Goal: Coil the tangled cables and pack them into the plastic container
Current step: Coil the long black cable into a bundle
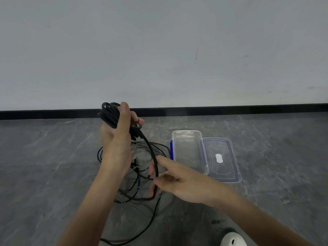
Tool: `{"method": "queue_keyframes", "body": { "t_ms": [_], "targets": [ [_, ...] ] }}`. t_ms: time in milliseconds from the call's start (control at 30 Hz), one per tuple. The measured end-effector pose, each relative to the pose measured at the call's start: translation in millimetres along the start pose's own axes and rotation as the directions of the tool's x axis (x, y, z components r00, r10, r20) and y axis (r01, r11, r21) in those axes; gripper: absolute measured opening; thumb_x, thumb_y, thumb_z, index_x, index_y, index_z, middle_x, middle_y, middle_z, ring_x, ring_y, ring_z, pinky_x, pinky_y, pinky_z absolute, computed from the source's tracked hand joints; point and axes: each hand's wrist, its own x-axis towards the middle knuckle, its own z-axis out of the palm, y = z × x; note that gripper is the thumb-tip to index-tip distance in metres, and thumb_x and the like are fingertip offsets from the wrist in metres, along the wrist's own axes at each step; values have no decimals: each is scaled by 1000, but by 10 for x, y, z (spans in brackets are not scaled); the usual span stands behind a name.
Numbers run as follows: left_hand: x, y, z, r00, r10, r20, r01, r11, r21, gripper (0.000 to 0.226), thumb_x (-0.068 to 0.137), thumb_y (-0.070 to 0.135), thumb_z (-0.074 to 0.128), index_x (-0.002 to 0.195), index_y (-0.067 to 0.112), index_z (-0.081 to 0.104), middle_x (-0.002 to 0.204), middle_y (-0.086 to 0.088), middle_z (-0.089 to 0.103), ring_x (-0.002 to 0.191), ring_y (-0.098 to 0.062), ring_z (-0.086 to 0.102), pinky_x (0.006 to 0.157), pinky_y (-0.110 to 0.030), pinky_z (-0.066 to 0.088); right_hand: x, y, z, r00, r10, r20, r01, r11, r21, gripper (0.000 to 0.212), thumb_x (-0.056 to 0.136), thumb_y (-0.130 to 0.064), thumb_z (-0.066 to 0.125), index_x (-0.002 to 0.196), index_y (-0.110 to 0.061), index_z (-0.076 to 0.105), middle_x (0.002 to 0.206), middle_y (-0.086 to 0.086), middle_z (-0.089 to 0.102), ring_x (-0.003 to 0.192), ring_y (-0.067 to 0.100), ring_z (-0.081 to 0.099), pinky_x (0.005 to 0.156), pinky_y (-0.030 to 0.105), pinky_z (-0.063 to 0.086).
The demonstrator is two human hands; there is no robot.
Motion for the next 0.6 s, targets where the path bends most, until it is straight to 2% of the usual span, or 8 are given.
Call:
{"method": "queue_keyframes", "body": {
  "t_ms": [67, 133, 233, 333, 400, 467, 533, 600],
  "targets": [
    [8, -1, -9, 999, 45, -1, -44, 994, 98, 27, 89, 52, 58, 67, 37, 64, 67, 12, 61, 70, -10, 62, 75, -28, 49, -28, -30, -53, 1000, -2, -21, 2, 1000, -5, 13, 102, -19, 42, 112, -22, 49, 89, 4, 71, 89, 7, 65, 91, 23, 49],
    [22, 2, -33, 996, 83, -13, -80, 982, 172, 25, 88, 53, 58, 67, 41, 63, 66, 13, 62, 71, -9, 64, 73, -23, 50, -49, -66, -116, 996, 10, -88, -12, 1000, -18, 18, 103, -21, 41, 104, -20, 59, 77, -1, 69, 79, 11, 64, 83, 23, 52],
    [48, 2, -81, 995, 75, -68, -61, 981, 182, 23, 87, 51, 59, 67, 42, 62, 65, 13, 63, 71, -9, 64, 70, -18, 51, -77, -117, -216, 983, -16, -182, 12, 1000, -22, 34, 103, -27, 38, 84, -21, 66, 61, -2, 56, 65, 14, 54, 68, 19, 45],
    [23, -7, -83, 996, 65, -52, -51, 972, 231, 26, 90, 51, 58, 67, 39, 62, 67, 11, 64, 75, -11, 65, 72, -18, 50, -95, -161, -237, 982, -52, -179, 61, 997, 44, 35, 103, -27, 38, 84, -17, 66, 54, -5, 41, 57, 13, 42, 64, 24, 46],
    [0, -17, -62, 998, 59, -23, -50, 956, 290, 28, 93, 48, 57, 70, 33, 62, 69, 9, 67, 77, -11, 66, 74, -20, 49, -99, -178, -192, 988, -62, -141, 65, 998, 19, 32, 103, -28, 39, 91, -18, 67, 52, -10, 35, 53, 11, 37, 58, 29, 45],
    [-11, -32, -41, 999, 53, 8, -52, 936, 349, 31, 93, 45, 57, 77, 19, 64, 72, 6, 70, 78, -7, 66, 77, -23, 46, -96, -195, -145, 987, -85, -133, 76, 994, -74, 31, 103, -30, 39, 99, -18, 68, 51, -11, 33, 50, 13, 34, 54, 34, 37],
    [-22, -43, -20, 998, 49, 36, -59, 916, 396, 41, 90, 47, 59, 88, 6, 63, 74, 5, 71, 77, -2, 66, 75, -18, 46, -94, -215, -126, 981, -118, -151, 96, 985, -143, 33, 102, -31, 39, 105, -17, 69, 51, -10, 33, 50, 17, 35, 53, 35, 34],
    [-34, -50, -1, 997, 54, 58, -74, 903, 422, 50, 83, 51, 61, 95, 2, 61, 75, 6, 72, 76, 0, 67, 70, -8, 45, -97, -232, -126, 976, -143, -164, 114, 978, -173, 34, 102, -33, 40, 106, -17, 69, 52, -8, 34, 52, 20, 36, 54, 35, 35]
  ]
}}
